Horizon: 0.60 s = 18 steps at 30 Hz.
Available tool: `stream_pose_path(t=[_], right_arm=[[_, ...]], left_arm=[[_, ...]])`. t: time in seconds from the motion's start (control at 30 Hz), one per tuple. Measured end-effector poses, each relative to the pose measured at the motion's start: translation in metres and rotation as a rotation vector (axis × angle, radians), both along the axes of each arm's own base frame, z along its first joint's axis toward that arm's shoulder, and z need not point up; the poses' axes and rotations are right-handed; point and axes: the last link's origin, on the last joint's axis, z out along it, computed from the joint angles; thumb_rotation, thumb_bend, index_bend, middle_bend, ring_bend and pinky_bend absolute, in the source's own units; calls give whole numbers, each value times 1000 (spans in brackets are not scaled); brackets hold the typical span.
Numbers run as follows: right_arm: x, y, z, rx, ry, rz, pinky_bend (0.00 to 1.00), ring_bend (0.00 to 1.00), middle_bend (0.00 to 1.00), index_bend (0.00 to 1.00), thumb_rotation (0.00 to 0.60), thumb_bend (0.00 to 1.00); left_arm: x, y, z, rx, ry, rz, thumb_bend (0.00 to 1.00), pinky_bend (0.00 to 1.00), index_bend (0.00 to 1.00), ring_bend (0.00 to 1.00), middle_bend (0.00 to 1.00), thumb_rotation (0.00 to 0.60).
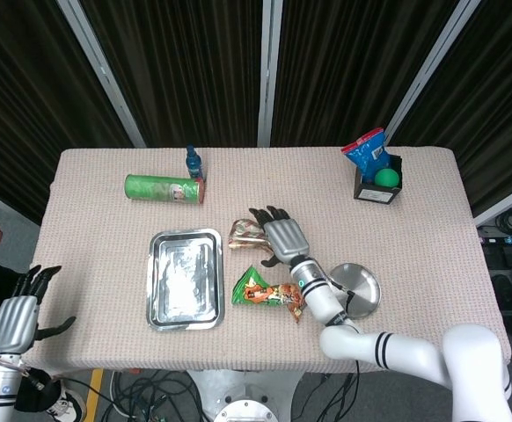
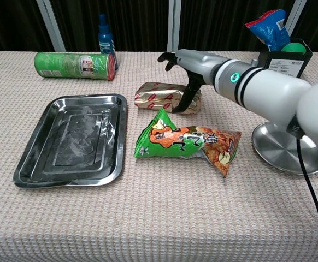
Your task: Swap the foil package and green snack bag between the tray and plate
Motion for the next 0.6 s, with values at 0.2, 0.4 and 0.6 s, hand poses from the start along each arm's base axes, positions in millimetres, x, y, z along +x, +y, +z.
stream_pose_path(t=[0.2,0.4,0.6], right_arm=[[5,-7,-18,-40,41,-57,270,165,221,163,600,92],[3,-7,-25,-51,84,-78,384,267,325,309,600,175],[-2,-8,-25,-51,116,-92,499,389,447,503,600,293]], left_arm=[[-4,-2,3,3,-3,7,135,108,133,41,146,600],[-7,-2,2,-1,-4,16,134,109,134,41,147,600],[-11,-2,1,-3,-15,30,134,109,134,41,148,600]])
